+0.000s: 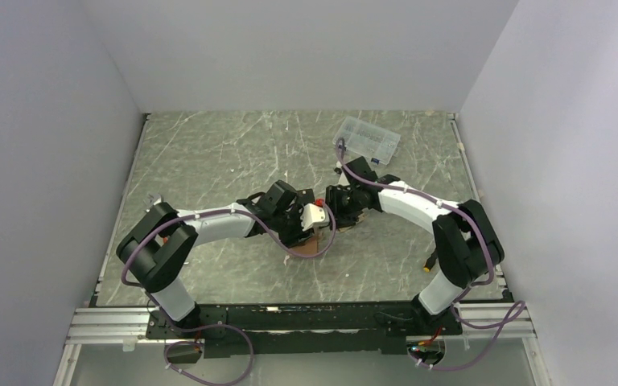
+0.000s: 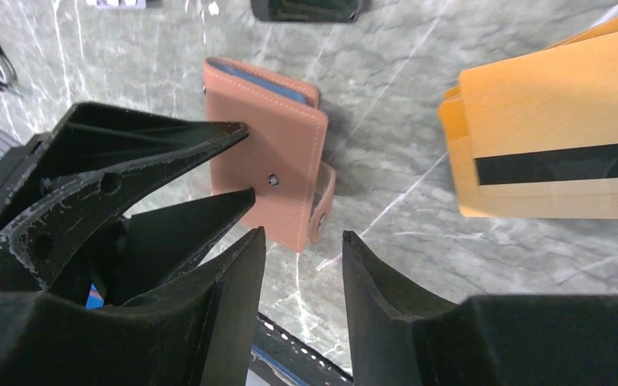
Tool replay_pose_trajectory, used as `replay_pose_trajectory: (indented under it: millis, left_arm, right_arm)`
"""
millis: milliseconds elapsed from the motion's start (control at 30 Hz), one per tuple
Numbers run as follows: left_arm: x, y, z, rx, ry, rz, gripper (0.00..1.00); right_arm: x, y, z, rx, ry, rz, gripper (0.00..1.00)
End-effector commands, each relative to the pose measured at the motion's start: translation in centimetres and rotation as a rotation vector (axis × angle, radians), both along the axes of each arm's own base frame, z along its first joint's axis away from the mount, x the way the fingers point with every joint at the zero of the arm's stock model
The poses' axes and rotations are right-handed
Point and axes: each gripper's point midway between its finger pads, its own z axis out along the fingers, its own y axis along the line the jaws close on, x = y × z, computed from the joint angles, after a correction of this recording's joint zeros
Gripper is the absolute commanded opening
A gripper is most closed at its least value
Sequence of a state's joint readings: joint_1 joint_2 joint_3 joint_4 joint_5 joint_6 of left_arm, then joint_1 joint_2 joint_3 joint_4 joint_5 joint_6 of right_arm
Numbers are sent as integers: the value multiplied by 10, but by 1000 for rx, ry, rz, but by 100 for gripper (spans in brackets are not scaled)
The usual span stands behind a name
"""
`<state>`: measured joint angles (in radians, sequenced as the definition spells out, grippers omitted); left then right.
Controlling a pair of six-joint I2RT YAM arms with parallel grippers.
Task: Put the credit cards into the card holder
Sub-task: Close the card holder at the center of the board.
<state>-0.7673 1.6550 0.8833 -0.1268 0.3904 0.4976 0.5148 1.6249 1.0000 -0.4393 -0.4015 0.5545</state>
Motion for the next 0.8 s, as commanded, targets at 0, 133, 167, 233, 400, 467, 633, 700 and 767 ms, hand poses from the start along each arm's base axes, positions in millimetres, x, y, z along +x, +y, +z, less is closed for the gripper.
replay_pose_trajectory:
  millis: [0, 133, 167, 233, 400, 467, 633, 700, 767]
  left_arm:
    - [-14, 0, 0, -23, 72, -8, 53]
    - [-12, 2, 3, -19, 69, -1, 53]
    - [-12, 2, 3, -19, 68, 1, 53]
    - [-12, 2, 5, -25, 64, 0, 53]
    - [-10, 2, 7, -25, 57, 7, 53]
    - [-11, 3, 7, -23, 59, 8, 53]
    - [-10, 3, 7, -22, 57, 7, 53]
    - [-10, 2, 7, -23, 57, 6, 54]
    - [-10, 2, 7, -23, 58, 6, 54]
  right_arm:
    - [-9, 10, 1, -39, 10, 23, 43]
    - [-13, 8, -5, -87, 17, 29, 40]
    - [-14, 7, -7, -98, 20, 31, 39]
    - [-15, 5, -9, -112, 20, 28, 33]
    - [-12, 2, -9, -123, 2, 8, 19]
    - [-10, 1, -10, -130, 0, 4, 18]
    - [-7, 2, -11, -132, -6, 7, 20]
    - [-7, 3, -12, -131, -3, 12, 20]
    - [-7, 5, -15, -126, 2, 17, 18]
